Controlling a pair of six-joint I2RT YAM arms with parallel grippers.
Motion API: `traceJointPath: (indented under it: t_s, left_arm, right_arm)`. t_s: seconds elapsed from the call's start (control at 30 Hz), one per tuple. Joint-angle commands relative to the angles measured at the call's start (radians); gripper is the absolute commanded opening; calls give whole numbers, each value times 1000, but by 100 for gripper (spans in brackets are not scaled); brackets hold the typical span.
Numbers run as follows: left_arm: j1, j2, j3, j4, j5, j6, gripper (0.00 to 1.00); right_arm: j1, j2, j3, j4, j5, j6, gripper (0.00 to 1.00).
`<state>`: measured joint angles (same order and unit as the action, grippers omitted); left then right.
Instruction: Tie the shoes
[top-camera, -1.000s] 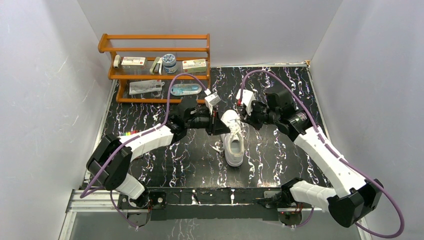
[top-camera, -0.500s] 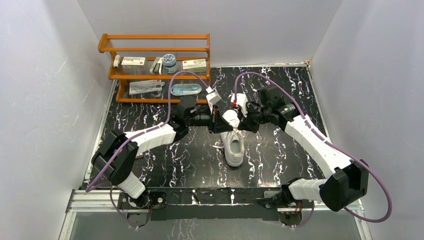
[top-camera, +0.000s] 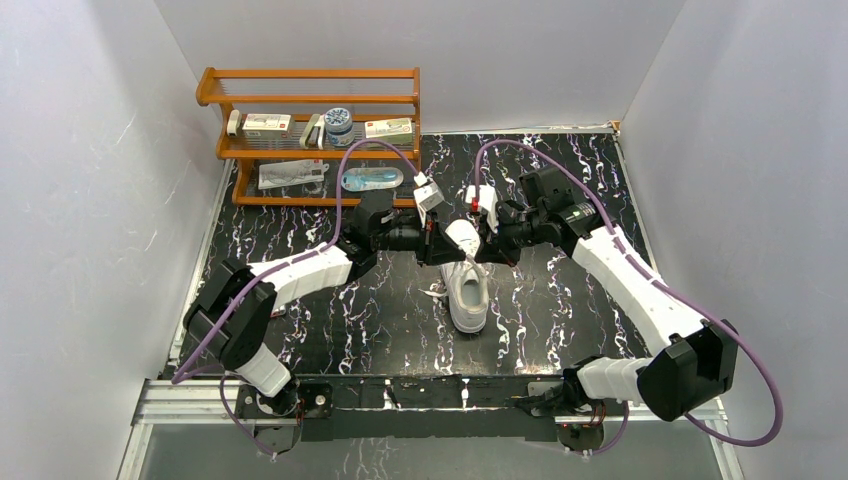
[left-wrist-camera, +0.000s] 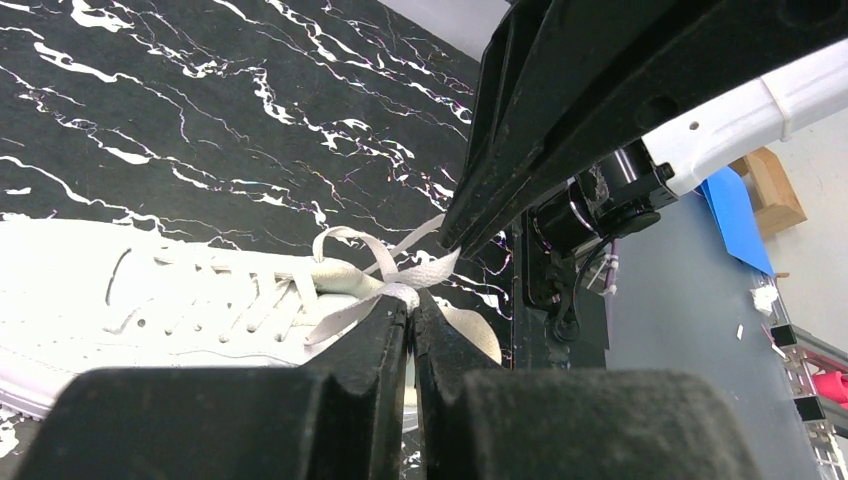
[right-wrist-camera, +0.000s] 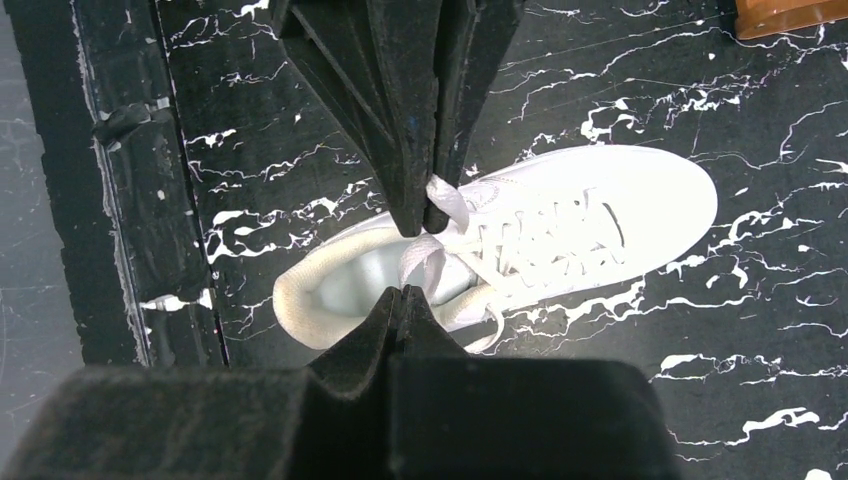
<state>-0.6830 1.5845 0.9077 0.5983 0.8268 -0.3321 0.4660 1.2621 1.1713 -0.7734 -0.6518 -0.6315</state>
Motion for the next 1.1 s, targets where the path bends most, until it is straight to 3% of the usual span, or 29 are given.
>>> traceJointPath:
  t_s: [0.0,0.73,1.07]
  left_arm:
    - [8,11,40,43,41,23,5]
    - [10,32,30,90,88,6,15]
    - [10,67,44,121,115,-25,21]
  right_arm:
    - [1,10,48,-30,-31,-13,0]
    - [1,85,105,-78,-76,26,0]
    - [2,143,160,-3,-92,60,0]
